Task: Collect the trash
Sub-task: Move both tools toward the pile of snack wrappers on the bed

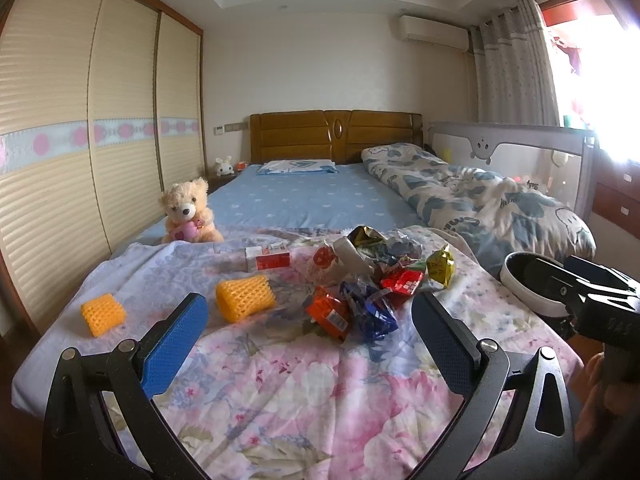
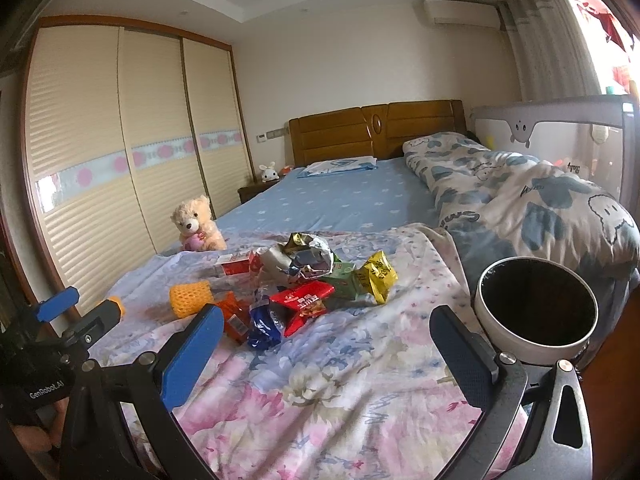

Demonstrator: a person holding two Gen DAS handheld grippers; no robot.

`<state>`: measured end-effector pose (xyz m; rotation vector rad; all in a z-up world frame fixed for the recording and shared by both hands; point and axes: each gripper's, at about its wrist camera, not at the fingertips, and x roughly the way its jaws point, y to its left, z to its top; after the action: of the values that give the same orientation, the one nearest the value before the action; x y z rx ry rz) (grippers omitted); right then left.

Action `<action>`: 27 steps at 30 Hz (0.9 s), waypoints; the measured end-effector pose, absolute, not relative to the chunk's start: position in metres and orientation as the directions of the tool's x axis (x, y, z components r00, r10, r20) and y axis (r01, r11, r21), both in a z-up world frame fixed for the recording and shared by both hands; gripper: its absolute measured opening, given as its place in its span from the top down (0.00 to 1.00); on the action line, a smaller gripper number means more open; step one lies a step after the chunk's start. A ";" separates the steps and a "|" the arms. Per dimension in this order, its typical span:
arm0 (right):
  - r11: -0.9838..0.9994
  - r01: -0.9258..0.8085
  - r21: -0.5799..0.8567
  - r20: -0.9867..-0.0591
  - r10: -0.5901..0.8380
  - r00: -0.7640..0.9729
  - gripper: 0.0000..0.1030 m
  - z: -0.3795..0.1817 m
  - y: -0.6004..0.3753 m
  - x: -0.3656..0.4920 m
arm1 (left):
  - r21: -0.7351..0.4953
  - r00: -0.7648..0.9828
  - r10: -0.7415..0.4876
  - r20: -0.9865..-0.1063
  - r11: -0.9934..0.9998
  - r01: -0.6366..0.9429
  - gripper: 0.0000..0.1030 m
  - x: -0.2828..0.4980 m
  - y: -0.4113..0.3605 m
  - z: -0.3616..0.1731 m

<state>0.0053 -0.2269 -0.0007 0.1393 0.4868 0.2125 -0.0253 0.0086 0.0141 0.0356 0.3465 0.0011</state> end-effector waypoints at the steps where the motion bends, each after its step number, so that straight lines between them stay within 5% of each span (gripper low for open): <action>1: 0.968 -0.170 0.184 -0.447 0.237 0.863 0.00 -0.001 -0.226 0.006 | 0.034 0.940 0.007 -0.340 0.999 0.005 0.00 -0.025 0.009 0.014; 27: 0.963 -0.179 0.202 -0.457 0.254 0.852 0.00 -0.004 -0.225 0.007 | 0.031 0.939 0.007 -0.344 0.999 0.004 0.00 -0.024 0.009 0.010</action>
<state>0.0071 -0.2247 -0.0037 0.1547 0.5015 0.2290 -0.0237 0.0093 0.0101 0.0319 0.3513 0.0016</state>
